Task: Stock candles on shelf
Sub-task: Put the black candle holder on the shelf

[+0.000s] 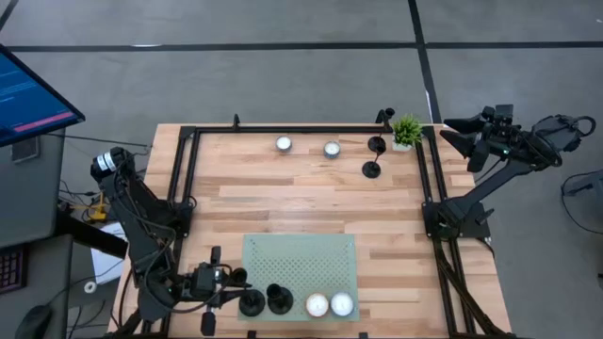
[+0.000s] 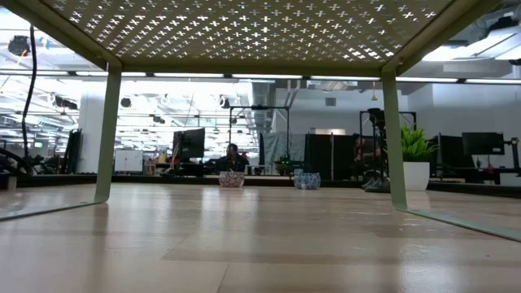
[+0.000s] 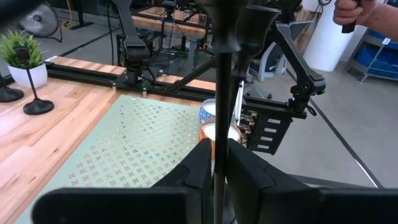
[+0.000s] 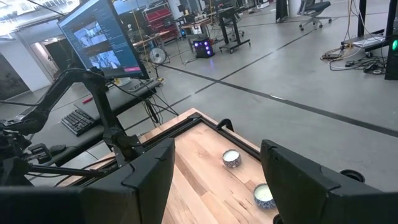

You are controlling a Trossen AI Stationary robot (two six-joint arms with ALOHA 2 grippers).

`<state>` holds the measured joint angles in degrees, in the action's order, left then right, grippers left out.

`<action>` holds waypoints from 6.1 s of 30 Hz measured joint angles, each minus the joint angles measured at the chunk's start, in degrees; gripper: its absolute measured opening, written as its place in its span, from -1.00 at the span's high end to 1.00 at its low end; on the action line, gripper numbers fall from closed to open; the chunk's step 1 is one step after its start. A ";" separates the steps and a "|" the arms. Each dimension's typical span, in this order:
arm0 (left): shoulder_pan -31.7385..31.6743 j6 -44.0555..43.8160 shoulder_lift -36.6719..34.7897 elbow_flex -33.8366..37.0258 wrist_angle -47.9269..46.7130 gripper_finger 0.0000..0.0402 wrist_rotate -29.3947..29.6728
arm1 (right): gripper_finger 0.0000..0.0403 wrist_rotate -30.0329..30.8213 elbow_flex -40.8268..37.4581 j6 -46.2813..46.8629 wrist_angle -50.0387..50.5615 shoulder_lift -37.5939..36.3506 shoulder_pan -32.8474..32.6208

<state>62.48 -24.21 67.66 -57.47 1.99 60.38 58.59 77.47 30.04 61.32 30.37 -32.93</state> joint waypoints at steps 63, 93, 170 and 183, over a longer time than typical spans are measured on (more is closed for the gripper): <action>10.97 8.55 -17.19 0.08 -4.48 0.15 23.64 | -0.13 4.48 0.02 16.31 15.28 3.73 0.07; -2.45 28.35 -33.42 0.02 -2.42 0.48 29.19 | -0.27 -36.58 -6.29 3.43 -9.84 31.25 70.19; -2.45 27.84 -31.54 0.02 1.08 0.05 29.64 | 0.26 -45.54 3.86 -14.96 -3.23 59.43 83.63; -2.43 27.82 -31.52 0.02 1.08 0.05 29.63 | 0.92 -46.38 3.91 -15.65 -3.45 59.95 83.58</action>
<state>60.05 3.62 36.14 -57.45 3.07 90.01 12.21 81.38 14.39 57.87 90.32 50.65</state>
